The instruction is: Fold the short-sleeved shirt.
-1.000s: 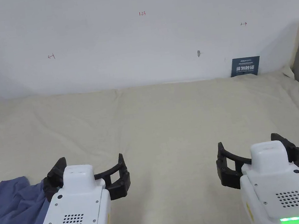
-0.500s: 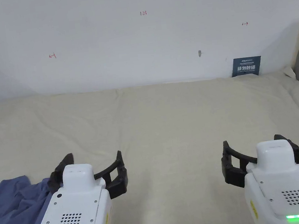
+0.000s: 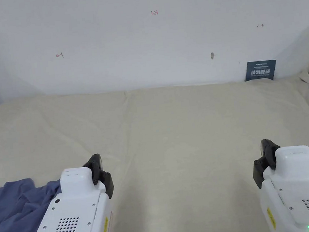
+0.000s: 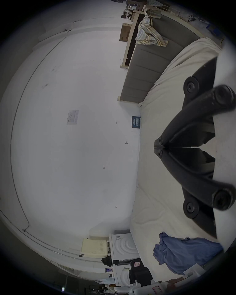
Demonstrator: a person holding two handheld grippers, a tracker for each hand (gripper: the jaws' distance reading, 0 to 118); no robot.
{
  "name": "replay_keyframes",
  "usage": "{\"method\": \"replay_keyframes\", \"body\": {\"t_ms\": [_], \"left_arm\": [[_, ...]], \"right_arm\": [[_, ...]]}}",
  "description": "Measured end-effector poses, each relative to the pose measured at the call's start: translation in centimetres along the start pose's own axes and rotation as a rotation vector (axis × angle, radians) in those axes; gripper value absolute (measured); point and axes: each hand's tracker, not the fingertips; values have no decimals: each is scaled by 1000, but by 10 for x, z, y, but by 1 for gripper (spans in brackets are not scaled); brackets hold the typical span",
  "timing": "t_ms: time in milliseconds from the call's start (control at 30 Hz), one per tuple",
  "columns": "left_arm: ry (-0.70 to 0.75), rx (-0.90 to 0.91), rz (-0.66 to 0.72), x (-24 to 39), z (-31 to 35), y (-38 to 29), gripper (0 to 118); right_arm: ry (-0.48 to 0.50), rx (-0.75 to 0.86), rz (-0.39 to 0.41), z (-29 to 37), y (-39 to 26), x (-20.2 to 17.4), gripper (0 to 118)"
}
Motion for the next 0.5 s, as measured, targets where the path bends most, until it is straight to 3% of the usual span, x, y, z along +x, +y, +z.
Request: {"method": "replay_keyframes", "body": {"t_ms": [200,500], "left_arm": [[133,-5,6,-53,22,1,0],[468,-31,-39,-171,100,1,0]], "right_arm": [[135,3,3,-15,5,-40,0],[435,20,14,-28,9,-168,0]]}}
